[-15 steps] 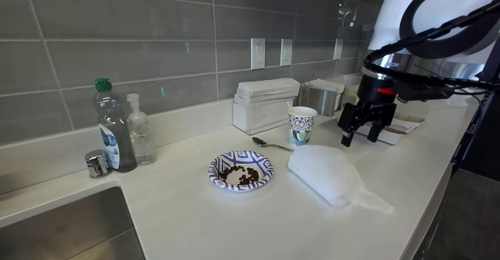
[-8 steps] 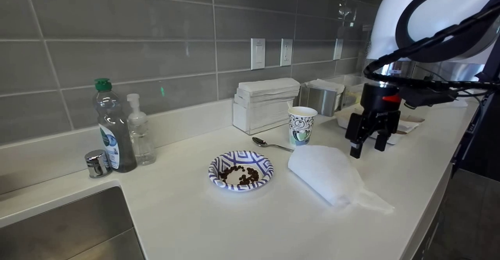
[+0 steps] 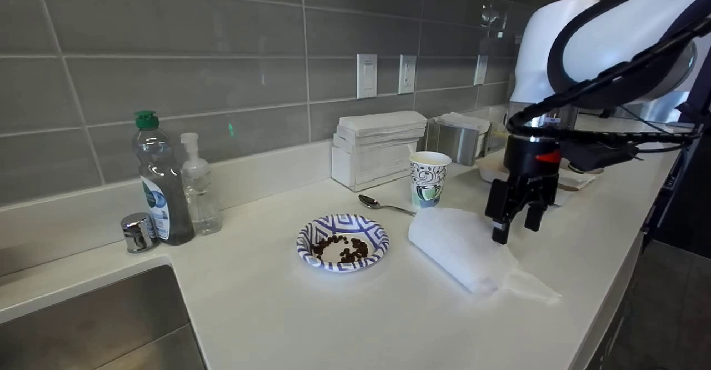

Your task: Fold the napkin on the left in half and put the napkin on the right in the food pack then pour the contents on the folded napkin into the coffee cup.

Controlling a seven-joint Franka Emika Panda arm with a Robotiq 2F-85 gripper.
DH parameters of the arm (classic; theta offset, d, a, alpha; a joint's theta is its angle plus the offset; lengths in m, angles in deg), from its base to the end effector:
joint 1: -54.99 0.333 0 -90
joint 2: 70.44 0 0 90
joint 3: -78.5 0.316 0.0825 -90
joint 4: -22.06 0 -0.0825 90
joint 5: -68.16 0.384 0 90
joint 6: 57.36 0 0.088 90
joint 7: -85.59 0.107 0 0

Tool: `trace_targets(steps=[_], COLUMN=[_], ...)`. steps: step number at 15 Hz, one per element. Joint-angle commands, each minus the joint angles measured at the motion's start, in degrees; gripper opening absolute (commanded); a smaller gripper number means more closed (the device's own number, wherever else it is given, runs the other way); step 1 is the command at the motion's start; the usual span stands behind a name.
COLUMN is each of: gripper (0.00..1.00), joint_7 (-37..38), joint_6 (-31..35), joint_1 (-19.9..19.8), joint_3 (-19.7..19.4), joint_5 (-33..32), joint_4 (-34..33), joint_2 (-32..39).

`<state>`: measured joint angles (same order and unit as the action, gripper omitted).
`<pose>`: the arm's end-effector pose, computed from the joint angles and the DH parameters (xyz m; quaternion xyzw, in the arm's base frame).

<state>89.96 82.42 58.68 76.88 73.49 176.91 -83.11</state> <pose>0.3950 0.0150 0.2960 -0.9977 0.0558 0.0229 0.0311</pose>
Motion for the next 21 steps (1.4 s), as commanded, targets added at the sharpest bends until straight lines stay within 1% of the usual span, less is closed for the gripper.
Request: trace_targets(steps=[1,12,16,21], gripper=[1.00,1.00,1.00,1.00], joint_7=[-4.1,-14.6,-19.0,-22.3], joint_6=[2.8,8.4,9.0,9.2], joint_1=[-0.1,0.4,0.5,0.5], joint_3=[0.0,-0.9,-0.9,-0.7], joint_5=[3.9,13.9,18.1,20.9], joint_4=[0.1,0.8,0.8,0.6], joint_2=[2.4,5.3,6.7,8.2])
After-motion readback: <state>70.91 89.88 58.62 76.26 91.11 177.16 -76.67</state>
